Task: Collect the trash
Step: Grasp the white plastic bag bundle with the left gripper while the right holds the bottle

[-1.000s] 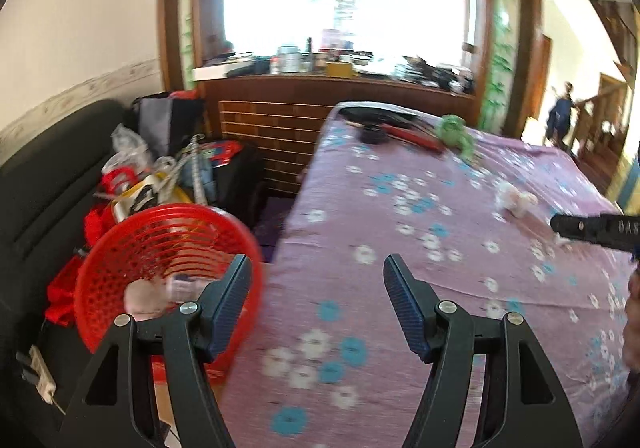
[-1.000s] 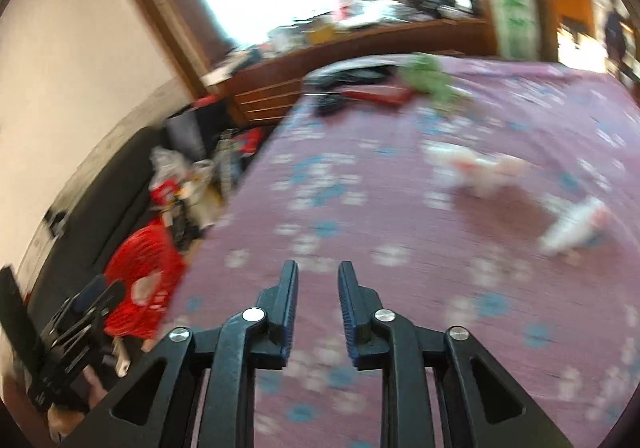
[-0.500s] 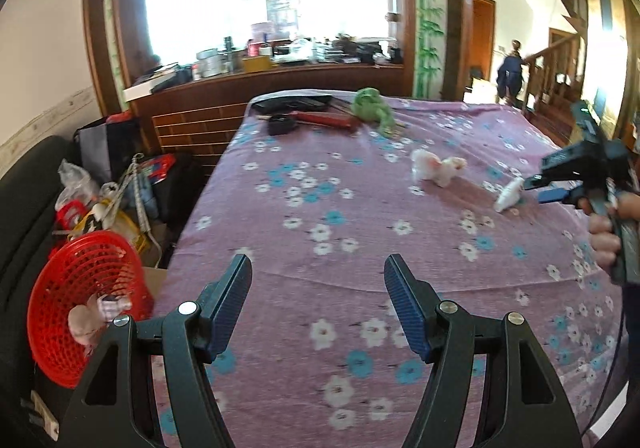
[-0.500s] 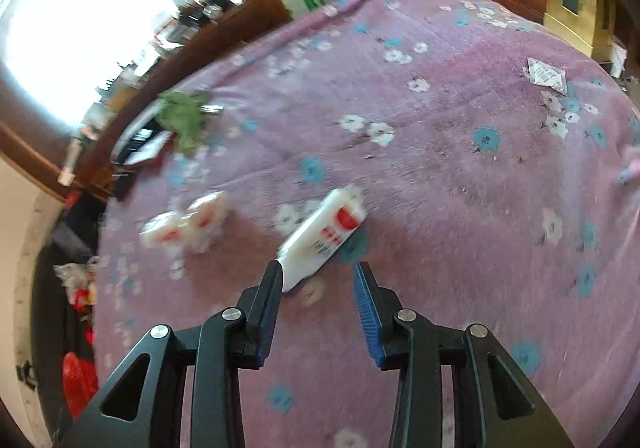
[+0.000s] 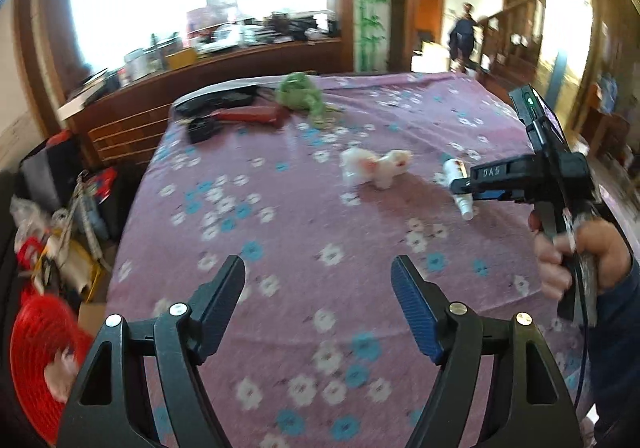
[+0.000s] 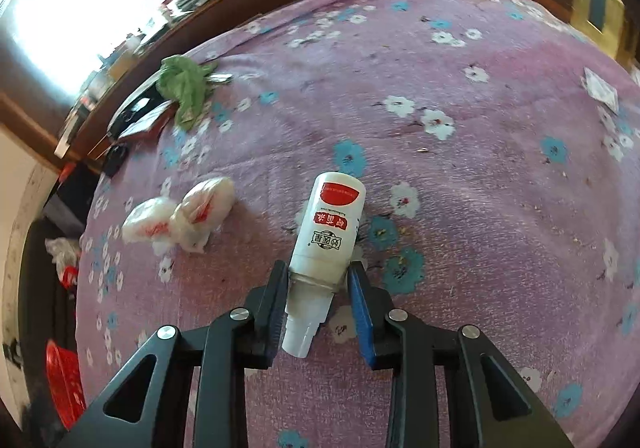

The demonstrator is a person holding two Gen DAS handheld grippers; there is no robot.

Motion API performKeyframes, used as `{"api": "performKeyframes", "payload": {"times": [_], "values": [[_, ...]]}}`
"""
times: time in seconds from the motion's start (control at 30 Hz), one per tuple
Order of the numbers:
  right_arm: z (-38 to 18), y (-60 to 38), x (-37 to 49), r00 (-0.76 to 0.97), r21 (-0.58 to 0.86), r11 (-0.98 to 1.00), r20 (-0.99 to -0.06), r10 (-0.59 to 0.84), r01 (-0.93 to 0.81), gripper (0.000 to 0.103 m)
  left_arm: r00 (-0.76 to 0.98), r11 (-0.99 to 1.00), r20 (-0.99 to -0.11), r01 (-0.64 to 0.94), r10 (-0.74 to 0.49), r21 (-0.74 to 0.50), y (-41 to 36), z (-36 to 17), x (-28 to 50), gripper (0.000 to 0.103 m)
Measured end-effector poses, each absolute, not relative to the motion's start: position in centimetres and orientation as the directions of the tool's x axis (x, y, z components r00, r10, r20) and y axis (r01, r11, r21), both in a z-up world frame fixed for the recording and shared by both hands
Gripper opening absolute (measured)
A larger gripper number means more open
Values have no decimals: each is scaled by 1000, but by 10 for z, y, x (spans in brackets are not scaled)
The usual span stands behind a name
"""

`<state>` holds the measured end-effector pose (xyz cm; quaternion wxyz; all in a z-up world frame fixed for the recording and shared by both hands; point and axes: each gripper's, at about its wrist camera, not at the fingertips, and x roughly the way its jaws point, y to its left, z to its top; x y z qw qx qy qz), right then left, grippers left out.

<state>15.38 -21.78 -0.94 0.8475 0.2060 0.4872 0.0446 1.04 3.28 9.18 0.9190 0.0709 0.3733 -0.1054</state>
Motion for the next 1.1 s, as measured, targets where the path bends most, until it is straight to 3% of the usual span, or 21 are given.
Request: {"api": "performKeyframes", "payload": {"times": [0.23, 0.6, 0.77, 0.97, 1.0, 1.03, 1.1], "values": [[5, -249, 139, 629, 500, 861, -700, 338, 93, 32, 654, 940, -715, 340, -247, -13, -23, 97, 76, 74], [12, -291, 131, 708, 574, 795, -644, 290, 196, 32, 566, 918, -788, 398, -242, 4, -78, 57, 197, 74], [13, -298, 130, 711, 596, 777, -636, 301, 204, 32, 478, 872, -851, 486, -217, 51, -83, 26, 200, 74], [22, -288, 126, 723, 576, 799, -625, 294, 174, 33, 510, 851, -840, 511, -185, 123, -80, 10, 173, 74], [23, -286, 125, 726, 568, 806, -624, 289, 168, 33, 518, 862, -836, 494, -184, 116, -78, 9, 173, 65], [25, -283, 125, 728, 554, 817, -625, 283, 158, 33, 523, 880, -834, 463, -174, 107, -76, 7, 174, 48], [26, -279, 125, 730, 537, 830, -627, 273, 152, 33, 515, 903, -837, 425, -187, 60, -72, 5, 178, 38]]}}
